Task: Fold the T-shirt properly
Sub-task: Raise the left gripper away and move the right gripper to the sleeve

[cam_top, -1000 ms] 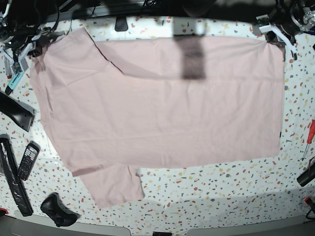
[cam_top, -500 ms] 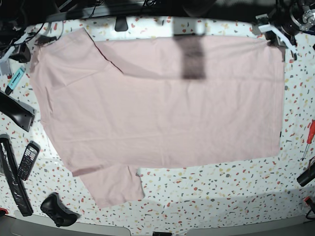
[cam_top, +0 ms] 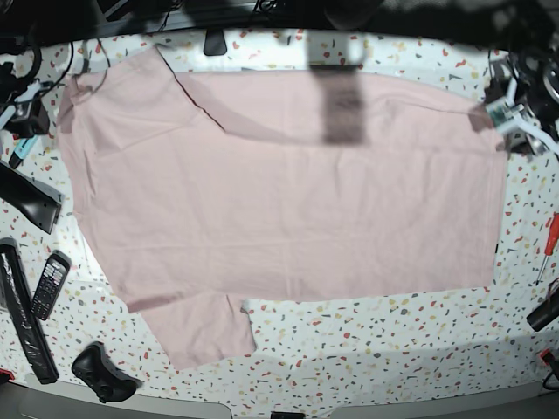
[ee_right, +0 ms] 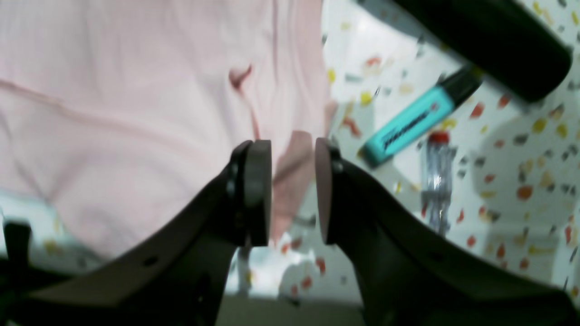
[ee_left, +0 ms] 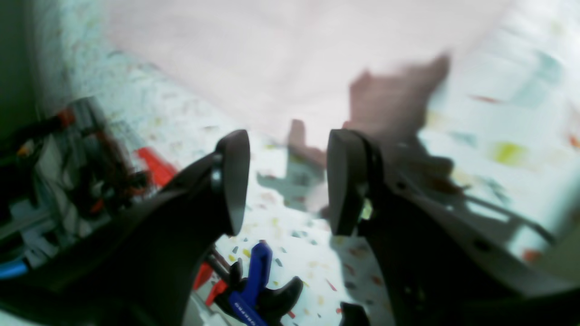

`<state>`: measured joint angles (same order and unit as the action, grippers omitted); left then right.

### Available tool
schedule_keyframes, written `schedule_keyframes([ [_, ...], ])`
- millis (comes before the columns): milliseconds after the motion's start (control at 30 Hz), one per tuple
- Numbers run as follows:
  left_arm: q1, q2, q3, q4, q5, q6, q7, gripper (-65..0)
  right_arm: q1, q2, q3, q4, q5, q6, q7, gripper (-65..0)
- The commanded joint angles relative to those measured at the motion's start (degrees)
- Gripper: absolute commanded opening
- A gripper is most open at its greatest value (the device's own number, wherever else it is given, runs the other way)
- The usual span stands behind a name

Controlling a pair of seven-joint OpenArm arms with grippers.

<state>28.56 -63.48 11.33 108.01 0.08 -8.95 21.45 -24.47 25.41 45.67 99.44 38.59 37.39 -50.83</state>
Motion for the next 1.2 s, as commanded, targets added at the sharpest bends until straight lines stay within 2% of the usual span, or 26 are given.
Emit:
schedule_keyframes([
  [0,-0.31,-0.98,-2.73,0.68,-0.98,0.76,-0.66,-38.3,1.2,1.27,0.59,1.05,0.66,0.39,0.35,-49.3],
  [100,-0.28,-0.96,-8.11,0.37,-3.58,0.7,-0.76,-38.4,3.8,1.27,0.37,1.05,0.92,0.37,-1.05,-49.3],
  [200,-0.31,-0.87,-12.0,-1.05,-3.61,0.76,-3.76,-38.3,5.57,1.25,0.37,1.05,3.5,0.35,-1.11,-49.3],
  [400,-0.55,3.58,-20.74,-7.48,-7.1,0.48,-9.42,-38.4,10.8,1.22,0.31,1.05,6.69,0.35,-3.28,-49.3],
  [567,-5.01,6.51,-26.4,-14.93,-15.47,-5.09,-8.98,-38.4,13.6,1.22,-1.81,1.05,6.84,0.33,-3.72,-49.3],
  [633,-6.27,6.62,-27.3,-17.27,-18.49,-6.75,-7.61,-38.4,13.94,1.22,-3.56,1.05,6.69,0.33,-5.14,-49.3],
  [700,-6.97,6.6,-27.36,-18.86,-18.78,-7.43,-7.15,-38.4,13.99,1.22,-5.55,1.05,6.38,0.35,-6.67,-49.3],
  [933,-6.97,6.62,-27.36,-19.65,-18.58,-7.41,-7.37,-38.4,13.99,1.07,-9.51,1.05,6.43,0.35,-7.02,-49.3],
  [1100,-6.99,6.64,-27.36,-19.65,-18.6,-7.41,-8.07,-38.4,14.03,1.05,-10.19,1.05,6.43,0.35,-4.98,-49.3],
  [1167,-6.97,6.64,-27.36,-19.65,-18.6,-7.41,-8.07,-38.4,13.99,1.05,-10.19,1.05,6.43,0.33,-6.32,-49.3],
])
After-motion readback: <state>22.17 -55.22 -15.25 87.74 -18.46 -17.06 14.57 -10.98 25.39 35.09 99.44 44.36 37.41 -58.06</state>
